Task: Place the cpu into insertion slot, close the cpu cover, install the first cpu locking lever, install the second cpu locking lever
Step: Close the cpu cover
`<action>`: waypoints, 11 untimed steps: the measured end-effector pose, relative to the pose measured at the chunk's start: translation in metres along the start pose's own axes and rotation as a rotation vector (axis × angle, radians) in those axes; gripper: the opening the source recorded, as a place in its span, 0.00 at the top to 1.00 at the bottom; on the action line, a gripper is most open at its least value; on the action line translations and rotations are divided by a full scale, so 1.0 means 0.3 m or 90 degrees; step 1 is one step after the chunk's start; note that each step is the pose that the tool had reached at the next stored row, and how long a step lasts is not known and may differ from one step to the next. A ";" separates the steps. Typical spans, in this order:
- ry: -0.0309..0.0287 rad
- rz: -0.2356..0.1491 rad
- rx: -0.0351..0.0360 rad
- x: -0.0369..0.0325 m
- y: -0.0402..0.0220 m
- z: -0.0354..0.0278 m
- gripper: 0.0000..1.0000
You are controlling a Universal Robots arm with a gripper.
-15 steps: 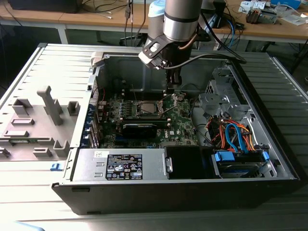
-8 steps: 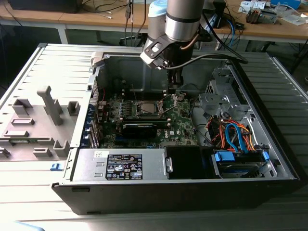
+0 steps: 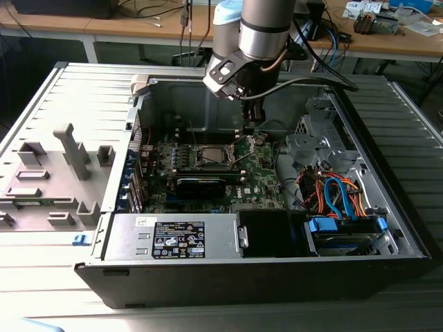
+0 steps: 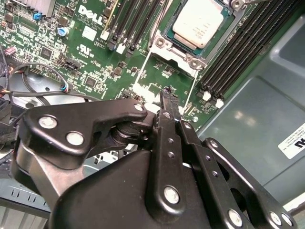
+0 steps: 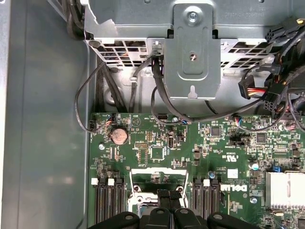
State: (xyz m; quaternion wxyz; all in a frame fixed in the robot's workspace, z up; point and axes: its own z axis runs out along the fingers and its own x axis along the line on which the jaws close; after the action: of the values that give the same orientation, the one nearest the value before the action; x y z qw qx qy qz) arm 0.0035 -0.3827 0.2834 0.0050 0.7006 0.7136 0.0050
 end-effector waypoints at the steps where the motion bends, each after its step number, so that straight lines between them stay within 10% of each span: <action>1: 0.0000 0.000 0.0000 0.000 0.002 0.000 0.89; 11: -0.0001 0.000 0.0000 0.002 0.032 0.003 0.89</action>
State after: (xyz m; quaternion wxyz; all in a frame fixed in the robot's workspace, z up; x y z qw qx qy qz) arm 0.0132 -0.3820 0.2825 0.0051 0.7005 0.7136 0.0049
